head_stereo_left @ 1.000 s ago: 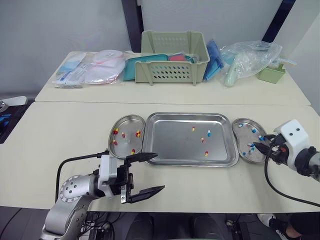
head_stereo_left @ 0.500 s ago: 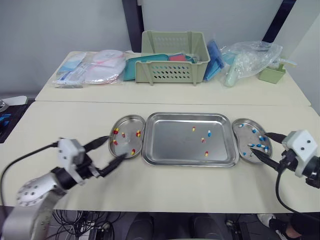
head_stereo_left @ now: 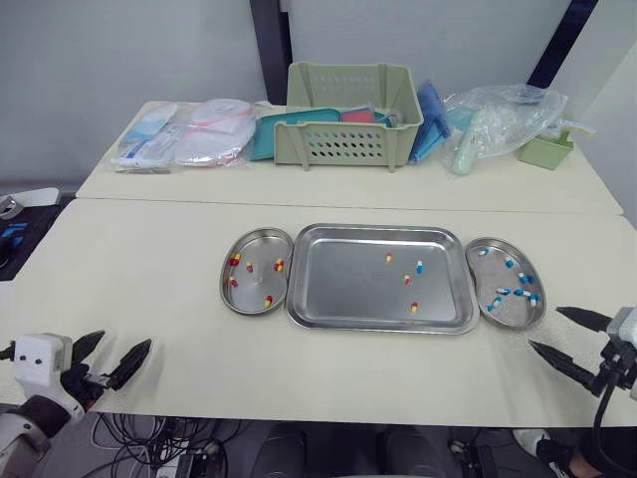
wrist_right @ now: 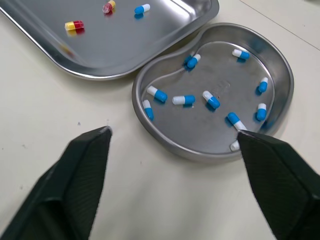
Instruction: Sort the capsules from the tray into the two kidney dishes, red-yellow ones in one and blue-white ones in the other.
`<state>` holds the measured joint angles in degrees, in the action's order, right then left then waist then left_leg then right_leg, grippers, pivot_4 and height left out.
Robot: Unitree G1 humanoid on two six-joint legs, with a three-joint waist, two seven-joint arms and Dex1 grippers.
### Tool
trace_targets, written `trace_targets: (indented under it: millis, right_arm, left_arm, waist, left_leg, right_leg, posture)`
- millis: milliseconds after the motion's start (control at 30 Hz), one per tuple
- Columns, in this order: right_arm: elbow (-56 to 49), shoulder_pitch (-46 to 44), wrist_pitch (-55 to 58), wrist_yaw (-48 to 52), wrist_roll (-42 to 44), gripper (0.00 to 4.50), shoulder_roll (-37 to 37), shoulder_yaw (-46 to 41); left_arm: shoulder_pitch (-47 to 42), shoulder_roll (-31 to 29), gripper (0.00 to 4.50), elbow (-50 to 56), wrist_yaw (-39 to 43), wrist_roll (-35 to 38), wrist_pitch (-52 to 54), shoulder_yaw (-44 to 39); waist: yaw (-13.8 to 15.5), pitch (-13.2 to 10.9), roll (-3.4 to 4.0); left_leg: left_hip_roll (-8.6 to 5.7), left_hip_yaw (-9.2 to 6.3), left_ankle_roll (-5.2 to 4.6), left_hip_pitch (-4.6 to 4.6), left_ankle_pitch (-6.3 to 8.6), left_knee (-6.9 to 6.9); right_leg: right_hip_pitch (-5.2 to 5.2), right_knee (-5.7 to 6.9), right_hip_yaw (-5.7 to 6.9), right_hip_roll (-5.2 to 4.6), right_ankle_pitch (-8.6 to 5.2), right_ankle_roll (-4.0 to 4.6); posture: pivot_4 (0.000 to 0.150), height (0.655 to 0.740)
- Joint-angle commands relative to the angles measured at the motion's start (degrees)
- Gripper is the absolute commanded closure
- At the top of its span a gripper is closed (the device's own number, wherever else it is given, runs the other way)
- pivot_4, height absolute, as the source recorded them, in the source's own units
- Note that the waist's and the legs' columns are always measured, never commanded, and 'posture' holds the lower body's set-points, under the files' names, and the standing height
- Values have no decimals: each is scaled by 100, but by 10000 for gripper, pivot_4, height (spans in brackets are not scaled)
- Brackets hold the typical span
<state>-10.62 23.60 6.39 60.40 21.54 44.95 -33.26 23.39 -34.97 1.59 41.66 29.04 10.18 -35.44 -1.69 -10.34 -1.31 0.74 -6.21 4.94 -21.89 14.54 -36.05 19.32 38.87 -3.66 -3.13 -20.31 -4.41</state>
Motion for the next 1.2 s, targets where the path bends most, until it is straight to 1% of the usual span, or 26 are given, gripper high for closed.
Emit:
trace_targets:
  millis: [33,167,300,367,533,700,867,1033,1167,1200]
  right_arm:
    - [143,-18,-266,148,74,314,127,-229]
    - [330,-105,-286,156,78,314,286,-324]
    - [84,215,-300,411,170,314,289,-361]
    - [11,280,-399,325,145,314,151,-361]
    - [-557,525,-297,253,248,314,-2,-374]
    - [-653,593,-266,238,285,314,-34,-332]
    - [-541,471,-271,-28,155,314,-113,-246]
    - [-608,543,-381,53,157,314,-106,-194]
    - [-785,550,-618,142,103,314,-140,25]
    - [-851,519,-658,144,107,314,-152,107]
  left_arm:
    - [10,-10,0,10,-89,-60,-178,-235]
    - [48,-43,0,-54,-84,-86,-223,-282]
    - [100,-180,0,-164,161,-120,-212,-214]
    - [17,-205,0,-295,141,-92,-181,-278]
    - [-103,-421,0,-437,253,4,-8,-406]
    - [10,-428,0,-237,251,71,228,-461]
    - [-1,-521,0,-361,349,-10,196,-486]
    - [17,-589,0,-396,450,-10,185,-494]
    - [-5,-486,0,-171,470,27,103,-404]
    - [25,-501,0,-54,581,2,32,-320]
  waist:
    - [-5,0,0]
    - [-11,0,1]
    - [-15,0,1]
    - [-12,0,0]
    - [-12,0,1]
    - [-12,1,-1]
    - [-12,2,-1]
    - [-12,2,-1]
    - [-12,2,-1]
    - [-12,2,-1]
  left_leg:
    - [0,0,0,0,0,0]
    - [0,1,0,1,0,0]
    - [1,0,0,3,0,2]
    - [1,0,0,1,0,3]
    - [1,-1,0,3,0,2]
    - [1,1,1,2,0,2]
    - [1,0,1,3,0,3]
    - [1,1,1,3,0,2]
    - [1,1,1,3,0,2]
    - [1,1,1,3,0,2]
  right_leg:
    - [0,0,0,0,0,0]
    - [0,0,-1,0,0,0]
    - [0,1,0,2,0,0]
    - [0,-1,1,1,-1,0]
    - [-1,0,1,1,0,0]
    - [-1,0,0,0,0,0]
    - [-1,1,0,0,0,0]
    - [-1,1,0,0,0,0]
    - [-1,1,0,0,0,0]
    - [-1,1,0,0,0,0]
  posture:
    - [1500,7400]
    - [1500,7400]
    - [1500,7400]
    - [1500,7400]
    - [1500,7400]
    - [1500,7400]
    - [1500,7400]
    - [1500,7400]
    - [1500,7400]
    - [1500,7400]
